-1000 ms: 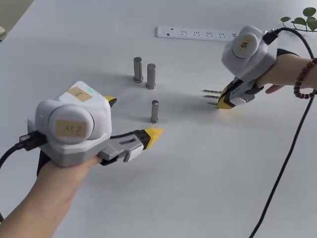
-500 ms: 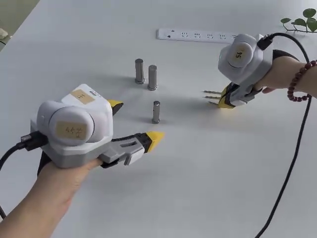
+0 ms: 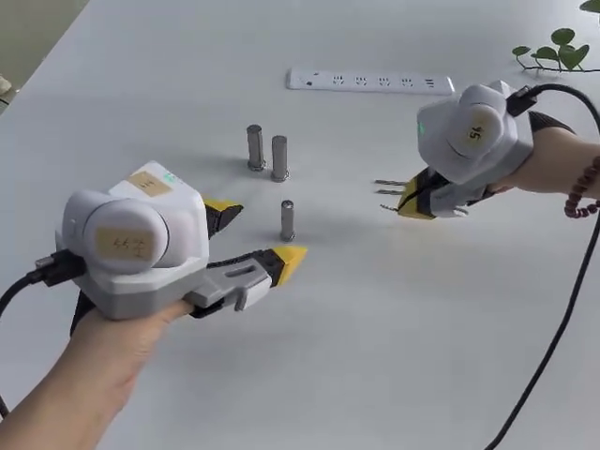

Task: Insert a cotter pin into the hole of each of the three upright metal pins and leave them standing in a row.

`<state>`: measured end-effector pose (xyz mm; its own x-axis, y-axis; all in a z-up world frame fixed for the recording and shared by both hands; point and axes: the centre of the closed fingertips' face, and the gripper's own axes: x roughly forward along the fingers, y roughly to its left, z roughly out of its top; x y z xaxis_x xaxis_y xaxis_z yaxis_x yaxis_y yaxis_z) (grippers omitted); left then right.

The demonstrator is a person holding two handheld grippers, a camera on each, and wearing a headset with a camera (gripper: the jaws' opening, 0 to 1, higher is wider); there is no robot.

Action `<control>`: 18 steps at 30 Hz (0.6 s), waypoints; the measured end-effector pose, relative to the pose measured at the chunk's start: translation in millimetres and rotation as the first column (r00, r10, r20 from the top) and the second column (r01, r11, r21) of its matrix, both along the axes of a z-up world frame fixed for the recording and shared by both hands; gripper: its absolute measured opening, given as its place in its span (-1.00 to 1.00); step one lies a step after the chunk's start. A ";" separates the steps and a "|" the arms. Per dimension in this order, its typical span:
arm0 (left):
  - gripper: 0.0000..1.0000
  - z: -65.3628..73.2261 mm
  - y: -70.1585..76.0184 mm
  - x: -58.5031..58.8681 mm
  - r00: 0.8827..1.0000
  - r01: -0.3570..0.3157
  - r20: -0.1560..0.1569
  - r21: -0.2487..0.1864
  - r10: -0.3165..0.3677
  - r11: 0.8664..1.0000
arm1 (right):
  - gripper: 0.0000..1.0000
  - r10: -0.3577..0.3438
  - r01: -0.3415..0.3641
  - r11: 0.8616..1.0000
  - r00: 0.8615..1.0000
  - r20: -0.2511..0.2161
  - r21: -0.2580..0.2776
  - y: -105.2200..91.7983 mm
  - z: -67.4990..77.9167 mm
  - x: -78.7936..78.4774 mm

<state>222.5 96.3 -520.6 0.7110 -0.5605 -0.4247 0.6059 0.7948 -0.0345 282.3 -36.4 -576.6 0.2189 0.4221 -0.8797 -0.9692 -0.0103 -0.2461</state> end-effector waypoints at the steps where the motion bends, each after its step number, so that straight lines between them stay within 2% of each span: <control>1: -0.12 1.0 -1.1 -1.0 1.000 0.002 0.005 0.001 -0.002 1.000 | -1.00 0.006 -0.006 1.000 1.000 0.002 0.005 1.4 2.0 -3.8; 5: -0.22 1.3 -4.6 -4.7 1.000 0.008 0.003 -0.022 -0.008 1.000 | -1.00 0.037 -0.038 0.998 0.999 0.022 0.047 12.4 14.7 -18.1; 11: -0.29 -0.8 -10.7 -11.6 0.999 0.016 -0.027 -0.058 -0.017 0.998 | -1.00 0.094 -0.100 0.992 0.992 0.079 0.075 27.3 33.1 -35.6; 13: -0.33 1.5 -15.2 -13.9 0.999 0.022 -0.037 -0.086 -0.026 0.996 | -1.00 0.120 -0.128 0.988 0.988 0.101 0.082 32.1 35.9 -34.3; 18: -0.44 7.7 -23.3 -15.3 0.997 0.025 -0.070 -0.155 -0.036 0.988 | -1.00 0.168 -0.181 0.979 0.977 0.134 0.090 43.0 48.4 -47.5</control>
<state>207.2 73.0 -512.9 0.6636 -0.6438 -0.3810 0.6210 0.7580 -0.1994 234.8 6.7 -528.3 0.2393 0.5487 -0.8010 -0.9162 -0.1456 -0.3735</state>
